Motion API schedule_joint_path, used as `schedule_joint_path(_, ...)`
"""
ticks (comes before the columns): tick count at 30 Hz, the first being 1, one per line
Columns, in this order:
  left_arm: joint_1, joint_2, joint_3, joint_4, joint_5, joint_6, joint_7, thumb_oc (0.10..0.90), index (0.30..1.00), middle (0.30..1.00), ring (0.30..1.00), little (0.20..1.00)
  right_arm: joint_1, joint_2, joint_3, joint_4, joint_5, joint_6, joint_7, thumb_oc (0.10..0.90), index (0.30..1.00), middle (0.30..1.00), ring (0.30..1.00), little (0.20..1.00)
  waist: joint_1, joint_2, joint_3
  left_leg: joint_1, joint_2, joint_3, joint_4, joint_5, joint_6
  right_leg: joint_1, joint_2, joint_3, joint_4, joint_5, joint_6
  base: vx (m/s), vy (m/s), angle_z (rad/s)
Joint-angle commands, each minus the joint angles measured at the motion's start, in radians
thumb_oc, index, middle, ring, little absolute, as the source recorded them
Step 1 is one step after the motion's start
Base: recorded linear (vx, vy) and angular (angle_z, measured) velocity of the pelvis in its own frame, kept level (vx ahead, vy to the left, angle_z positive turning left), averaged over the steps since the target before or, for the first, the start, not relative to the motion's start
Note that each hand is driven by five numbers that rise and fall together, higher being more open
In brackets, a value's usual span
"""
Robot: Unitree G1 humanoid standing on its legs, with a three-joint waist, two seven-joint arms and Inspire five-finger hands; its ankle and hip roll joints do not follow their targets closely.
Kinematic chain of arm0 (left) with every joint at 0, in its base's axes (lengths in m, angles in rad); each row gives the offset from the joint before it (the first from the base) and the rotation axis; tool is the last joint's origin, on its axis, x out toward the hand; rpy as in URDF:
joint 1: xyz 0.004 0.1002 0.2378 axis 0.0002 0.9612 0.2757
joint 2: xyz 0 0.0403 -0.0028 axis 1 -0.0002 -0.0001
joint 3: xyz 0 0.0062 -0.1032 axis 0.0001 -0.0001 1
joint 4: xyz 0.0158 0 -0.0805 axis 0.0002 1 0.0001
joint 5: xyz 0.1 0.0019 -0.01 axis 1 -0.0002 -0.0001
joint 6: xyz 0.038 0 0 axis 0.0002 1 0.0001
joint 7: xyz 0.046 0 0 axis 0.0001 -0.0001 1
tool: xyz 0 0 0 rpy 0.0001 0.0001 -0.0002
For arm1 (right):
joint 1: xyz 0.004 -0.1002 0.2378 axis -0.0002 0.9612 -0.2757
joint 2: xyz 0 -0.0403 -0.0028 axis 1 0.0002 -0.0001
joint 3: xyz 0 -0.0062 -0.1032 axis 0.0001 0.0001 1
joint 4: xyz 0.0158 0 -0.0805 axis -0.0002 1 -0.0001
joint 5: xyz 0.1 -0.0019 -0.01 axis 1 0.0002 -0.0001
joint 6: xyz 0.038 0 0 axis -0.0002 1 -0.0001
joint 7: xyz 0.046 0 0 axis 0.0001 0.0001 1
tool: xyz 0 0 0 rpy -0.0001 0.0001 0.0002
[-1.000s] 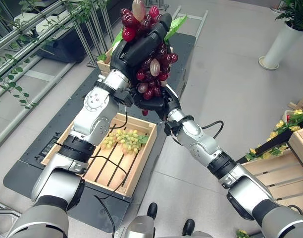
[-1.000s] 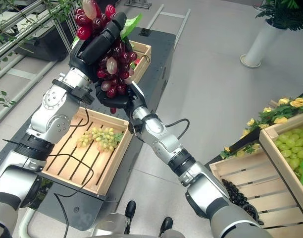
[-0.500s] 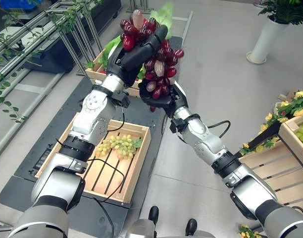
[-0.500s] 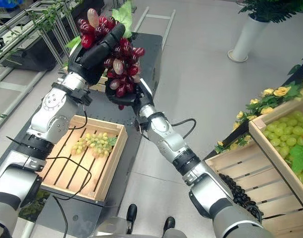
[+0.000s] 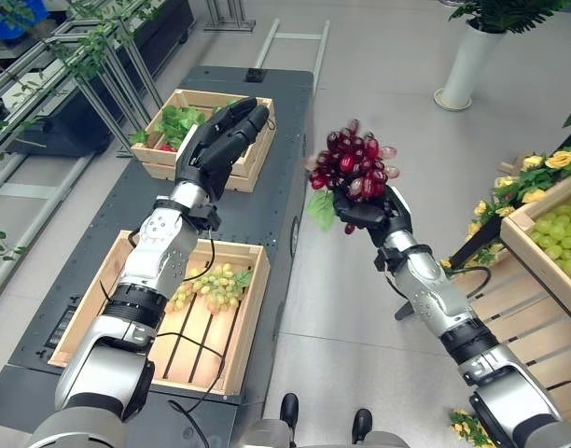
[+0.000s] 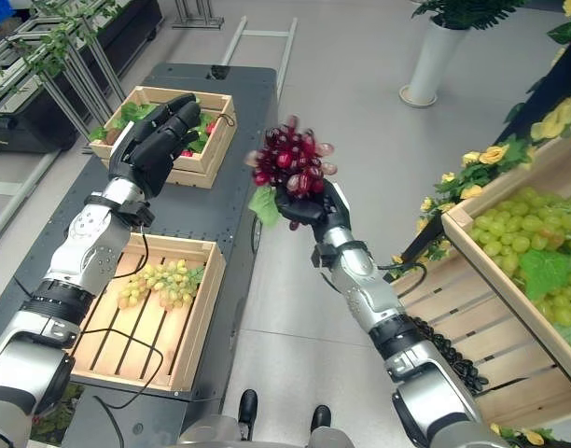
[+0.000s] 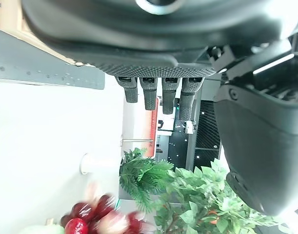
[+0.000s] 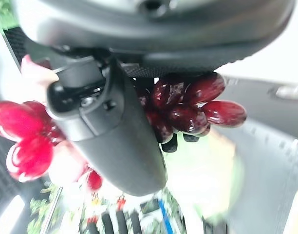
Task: Pick up the fruits from the basket on one side to the basket on the other side
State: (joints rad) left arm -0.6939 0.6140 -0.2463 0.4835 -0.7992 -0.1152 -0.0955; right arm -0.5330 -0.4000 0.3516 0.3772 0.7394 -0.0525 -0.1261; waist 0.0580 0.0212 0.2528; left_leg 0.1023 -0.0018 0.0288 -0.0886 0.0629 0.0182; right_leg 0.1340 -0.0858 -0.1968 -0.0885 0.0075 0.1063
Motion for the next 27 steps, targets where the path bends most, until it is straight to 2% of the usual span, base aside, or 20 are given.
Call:
schedule_joint_path(1,-0.014,0.019,0.067,0.096,-0.017,-0.108,-0.011,0.800,0.900,0.900,0.900,0.900,-0.007,-0.001,-0.065,-0.009,-0.050,-0.161,0.070,0.400,0.300,0.300,0.300,0.300,-0.032,0.009,-0.209,0.008,-0.049,0.007,0.001,-0.110,-0.028,-0.002,0.035,-0.009,0.001,-0.028,-0.044,0.03,0.008,-0.14)
schedule_joint_path(8,0.090,-0.017,0.105,0.146,0.022,-0.119,0.013,0.800,0.900,0.900,0.900,0.900,0.101,-0.033,-0.098,0.062,-0.105,-0.186,0.097,0.400,0.300,0.300,0.300,0.300,-0.064,0.009,-0.187,0.020,-0.044,0.047,0.001,-0.117,-0.026,-0.005,0.043,0.023,0.001,-0.023,-0.044,0.03,0.004,-0.18)
schedule_joint_path(13,0.221,-0.054,0.137,0.139,0.071,-0.115,0.016,0.800,0.900,0.900,0.900,0.900,0.223,-0.051,-0.122,0.092,-0.183,-0.185,0.113,0.400,0.300,0.300,0.300,0.300,-0.080,0.007,-0.164,0.030,-0.041,0.073,0.001,-0.121,-0.021,-0.006,0.046,0.042,0.001,-0.017,-0.040,0.05,0.002,-0.19)
schedule_joint_path(16,0.356,-0.113,0.158,0.114,0.100,-0.135,0.024,0.800,0.900,0.900,0.900,0.900,0.334,-0.047,-0.140,0.113,-0.239,-0.193,0.112,0.400,0.300,0.300,0.300,0.300,-0.089,0.004,-0.142,0.037,-0.040,0.089,0.001,-0.125,-0.014,-0.005,0.050,0.057,0.001,-0.015,-0.040,0.08,0.002,-0.24)
schedule_joint_path(21,0.448,-0.168,0.169,0.123,0.108,-0.145,0.033,0.800,0.900,0.900,0.900,0.900,0.389,-0.035,-0.165,0.175,-0.260,-0.207,0.106,0.400,0.300,0.300,0.300,0.300,-0.094,-0.001,-0.115,0.048,-0.036,0.099,0.001,-0.127,-0.004,-0.011,0.054,0.065,0.045,-0.034,-0.041,0.07,0.000,-0.18)
schedule_joint_path(27,0.484,-0.193,0.174,0.154,0.088,-0.177,0.031,0.800,0.900,0.900,0.900,0.900,0.384,-0.045,-0.210,0.252,-0.241,-0.236,0.092,0.400,0.300,0.300,0.300,0.300,-0.091,-0.006,-0.065,0.045,-0.032,0.103,0.017,-0.127,0.006,-0.045,0.058,0.070,0.117,-0.063,-0.050,0.02,-0.024,-0.05)
